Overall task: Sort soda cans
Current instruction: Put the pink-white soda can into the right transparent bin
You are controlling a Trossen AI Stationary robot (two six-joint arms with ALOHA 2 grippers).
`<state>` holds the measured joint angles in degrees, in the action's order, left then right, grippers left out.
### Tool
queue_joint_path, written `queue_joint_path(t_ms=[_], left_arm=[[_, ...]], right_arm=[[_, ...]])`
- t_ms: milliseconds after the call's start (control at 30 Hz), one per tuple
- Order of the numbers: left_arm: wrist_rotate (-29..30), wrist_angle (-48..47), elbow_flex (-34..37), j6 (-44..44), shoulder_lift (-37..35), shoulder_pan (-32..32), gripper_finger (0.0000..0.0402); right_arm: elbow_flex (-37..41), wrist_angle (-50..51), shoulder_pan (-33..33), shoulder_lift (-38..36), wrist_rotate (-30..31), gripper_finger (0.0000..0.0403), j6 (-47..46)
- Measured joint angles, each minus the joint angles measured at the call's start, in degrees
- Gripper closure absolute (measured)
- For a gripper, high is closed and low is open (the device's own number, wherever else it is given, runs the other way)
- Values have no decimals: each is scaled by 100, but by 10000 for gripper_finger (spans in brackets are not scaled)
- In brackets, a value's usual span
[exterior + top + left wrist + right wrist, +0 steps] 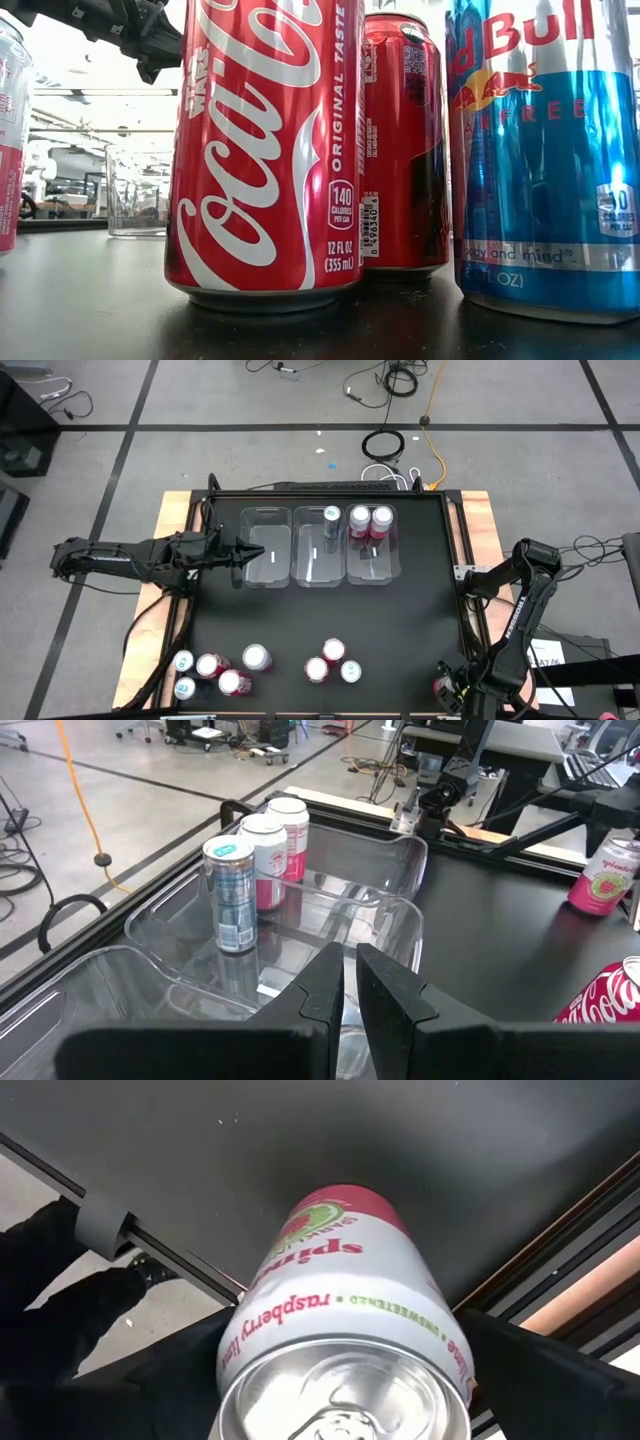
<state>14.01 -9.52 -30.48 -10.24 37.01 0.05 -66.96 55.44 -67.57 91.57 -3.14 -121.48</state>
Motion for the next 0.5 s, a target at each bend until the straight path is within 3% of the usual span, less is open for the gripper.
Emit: queue_joint_path(t_ms=[267,500], left_arm=[[1,1,0,2,0,0,359],[7,1,0,6,0,0,359]], right_arm=[[2,9,0,0,0,113,-43],[20,59,174,-152,-26,116,46]])
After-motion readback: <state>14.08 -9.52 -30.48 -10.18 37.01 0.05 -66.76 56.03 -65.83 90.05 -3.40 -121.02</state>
